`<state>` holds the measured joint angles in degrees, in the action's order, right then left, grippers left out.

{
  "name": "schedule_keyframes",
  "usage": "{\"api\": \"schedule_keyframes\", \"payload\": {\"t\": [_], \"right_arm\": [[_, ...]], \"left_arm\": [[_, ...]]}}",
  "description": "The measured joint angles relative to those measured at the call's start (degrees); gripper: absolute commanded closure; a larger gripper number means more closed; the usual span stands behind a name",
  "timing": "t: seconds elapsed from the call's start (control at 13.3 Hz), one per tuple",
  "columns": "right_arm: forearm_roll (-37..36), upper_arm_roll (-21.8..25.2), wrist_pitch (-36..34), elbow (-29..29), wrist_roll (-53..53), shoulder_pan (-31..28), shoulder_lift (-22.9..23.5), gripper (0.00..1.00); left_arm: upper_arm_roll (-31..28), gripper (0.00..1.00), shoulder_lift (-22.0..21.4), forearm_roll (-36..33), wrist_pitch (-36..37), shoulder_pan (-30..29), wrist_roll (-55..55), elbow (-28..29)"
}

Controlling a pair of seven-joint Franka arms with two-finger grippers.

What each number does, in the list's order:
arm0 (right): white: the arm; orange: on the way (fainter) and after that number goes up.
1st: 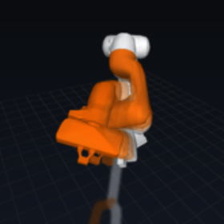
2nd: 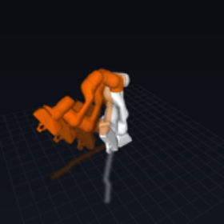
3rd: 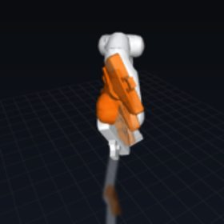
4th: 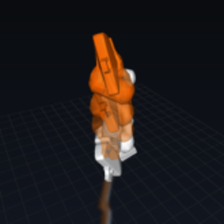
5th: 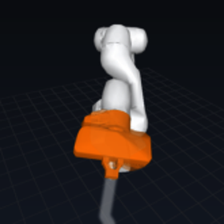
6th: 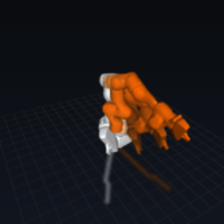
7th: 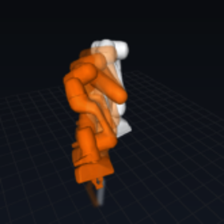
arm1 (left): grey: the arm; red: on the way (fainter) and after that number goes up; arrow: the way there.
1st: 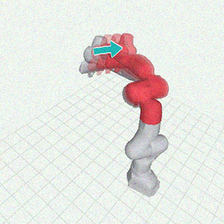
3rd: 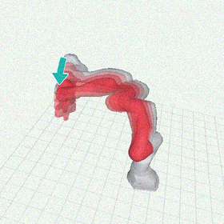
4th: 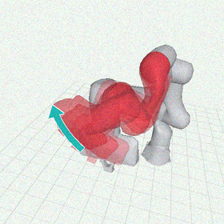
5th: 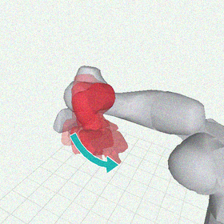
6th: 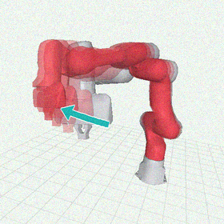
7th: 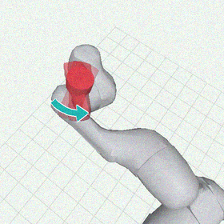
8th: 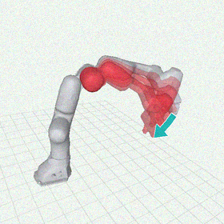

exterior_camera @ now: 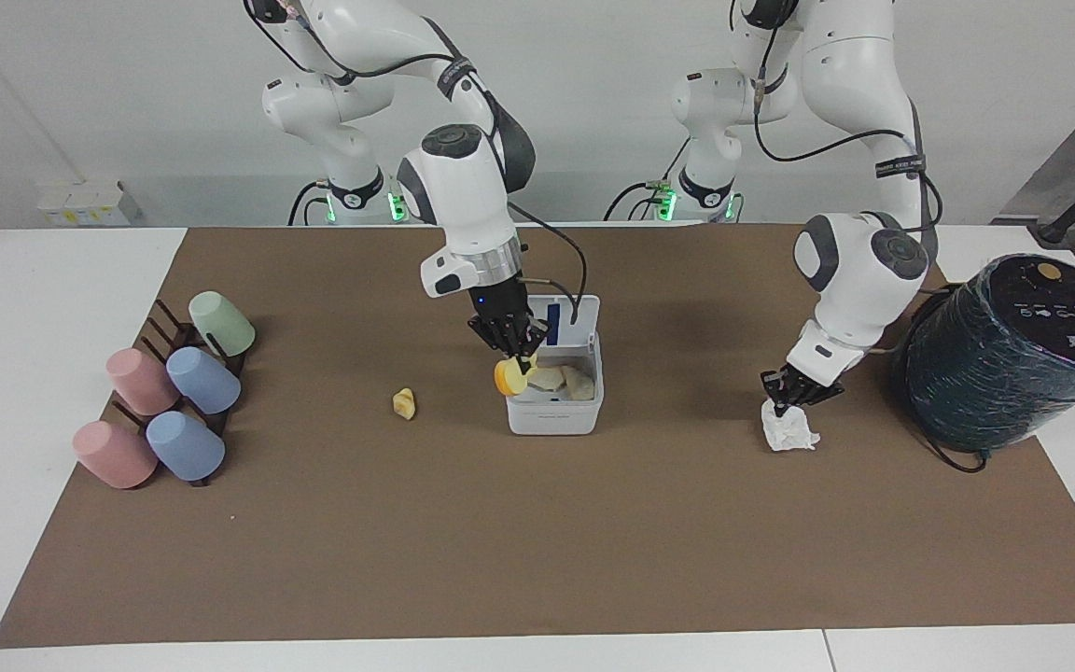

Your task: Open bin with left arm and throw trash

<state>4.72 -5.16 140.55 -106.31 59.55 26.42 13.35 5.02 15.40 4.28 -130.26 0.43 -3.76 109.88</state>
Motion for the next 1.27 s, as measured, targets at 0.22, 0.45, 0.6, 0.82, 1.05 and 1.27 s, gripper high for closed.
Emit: {"api": "schedule_keyframes", "payload": {"t": [0.22, 0.45, 0.6, 0.82, 1.05, 1.27], "right_arm": [[3.47, 0.0, -0.02, 0.27, 2.88, 1.44, 0.0, 0.0], [3.44, 0.43, -2.03, 2.01, 3.7, 1.14, 0.01, 0.0], [2.87, 0.78, -3.75, 3.44, -0.37, -0.63, 0.01, 0.0], [2.77, 1.09, -5.27, 3.06, -15.28, -6.1, 0.85, 0.0], [2.73, 1.25, -5.39, -0.44, -31.24, -11.87, 1.29, 0.0], [2.72, 1.3, -3.18, -5.91, -40.8, -14.98, 1.25, 0.0]], "left_arm": [[0.12, 1.0, -0.43, -1.45, 8.07, 2.21, 4.15, -5.74], [0.31, 1.0, -0.54, -3.2, 13.75, 6.13, 11.35, -10.78], [0.5, 1.0, -0.58, -3.24, 15.89, 8.74, 16.09, -13.19], [0.86, 1.0, -0.57, -3.24, 15.19, 14.25, 30.42, -14.77], [1.17, 1.0, -0.36, -2.75, 8.74, 20.73, 47.62, -14.83], [1.29, 1.0, 0.01, -1.51, 4.99, 26.01, 57.88, -14.58]]}}
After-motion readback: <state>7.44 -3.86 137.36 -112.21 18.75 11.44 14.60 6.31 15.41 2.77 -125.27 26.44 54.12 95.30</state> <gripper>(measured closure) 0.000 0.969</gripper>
